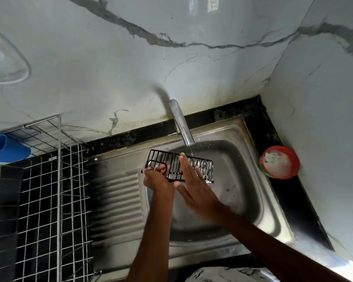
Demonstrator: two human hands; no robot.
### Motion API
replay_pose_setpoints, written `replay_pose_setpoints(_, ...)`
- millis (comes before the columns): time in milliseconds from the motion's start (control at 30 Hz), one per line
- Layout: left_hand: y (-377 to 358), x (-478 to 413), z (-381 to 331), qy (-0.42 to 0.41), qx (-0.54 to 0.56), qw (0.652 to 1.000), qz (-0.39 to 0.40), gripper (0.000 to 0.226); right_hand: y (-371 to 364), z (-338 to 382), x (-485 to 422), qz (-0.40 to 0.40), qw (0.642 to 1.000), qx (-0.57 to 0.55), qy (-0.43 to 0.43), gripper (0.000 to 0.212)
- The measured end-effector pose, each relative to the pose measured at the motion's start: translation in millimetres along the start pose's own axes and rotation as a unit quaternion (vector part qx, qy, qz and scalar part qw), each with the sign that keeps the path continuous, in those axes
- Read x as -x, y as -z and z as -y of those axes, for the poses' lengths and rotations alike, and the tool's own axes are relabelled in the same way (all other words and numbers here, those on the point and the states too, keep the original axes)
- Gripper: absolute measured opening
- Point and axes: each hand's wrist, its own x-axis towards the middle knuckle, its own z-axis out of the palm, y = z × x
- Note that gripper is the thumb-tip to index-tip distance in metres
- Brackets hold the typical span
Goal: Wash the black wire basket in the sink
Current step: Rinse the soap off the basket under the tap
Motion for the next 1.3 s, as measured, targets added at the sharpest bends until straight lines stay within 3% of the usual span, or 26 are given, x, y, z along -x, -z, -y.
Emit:
replay_pose_setpoints(100, -5, 1, 4, -0.008, 0.003, 1.0, -0.004, 0.023, 7, -2, -20, -0.032, 0.999, -0.029, -0.019, 0.066)
replay_pose_setpoints(233, -12, 6, 6, 0.003, 0.003, 1.0, -0.02, 0.024, 13, -1, -54, 0.009, 1.0, -0.014, -0.018, 0.069)
replay_pose_setpoints(367, -21, 8, 9, 0.008, 0.029, 1.0, -0.006, 0.035, 20, -4, -69, -0.004, 0.999, -0.018, -0.042, 0.063)
replay_pose_setpoints(433, -23, 10, 10, 0.004, 0.044, 0.999, -0.004, 0.035, 22, -15, -69, -0.007, 0.995, -0.064, -0.07, 0.054)
replay_pose_setpoints(600, -14, 22, 15, 0.016, 0.017, 1.0, -0.013, 0.034, 14, -43, -53, -0.027, 0.994, -0.092, -0.051, 0.062)
replay_pose_setpoints(800, -9, 28, 6, 0.034, 0.024, 0.998, -0.035, 0.026, 9, -60, -32, -0.009, 0.982, -0.147, -0.117, 0.06)
replay_pose_setpoints(1000, -4, 20, 5, 0.01, 0.039, 0.999, 0.007, 0.024, 5, -21, -34, 0.004, 0.993, -0.105, -0.055, 0.08)
replay_pose_setpoints(1167, -5, 23, -5, 0.001, 0.029, 0.999, 0.015, 0.022, 1, -17, -41, -0.012, 0.993, -0.114, 0.006, 0.072)
replay_pose_setpoints(1300, -7, 26, -16, 0.006, 0.019, 0.999, -0.025, 0.024, -8, -58, -40, -0.007, 0.989, -0.127, -0.07, 0.062)
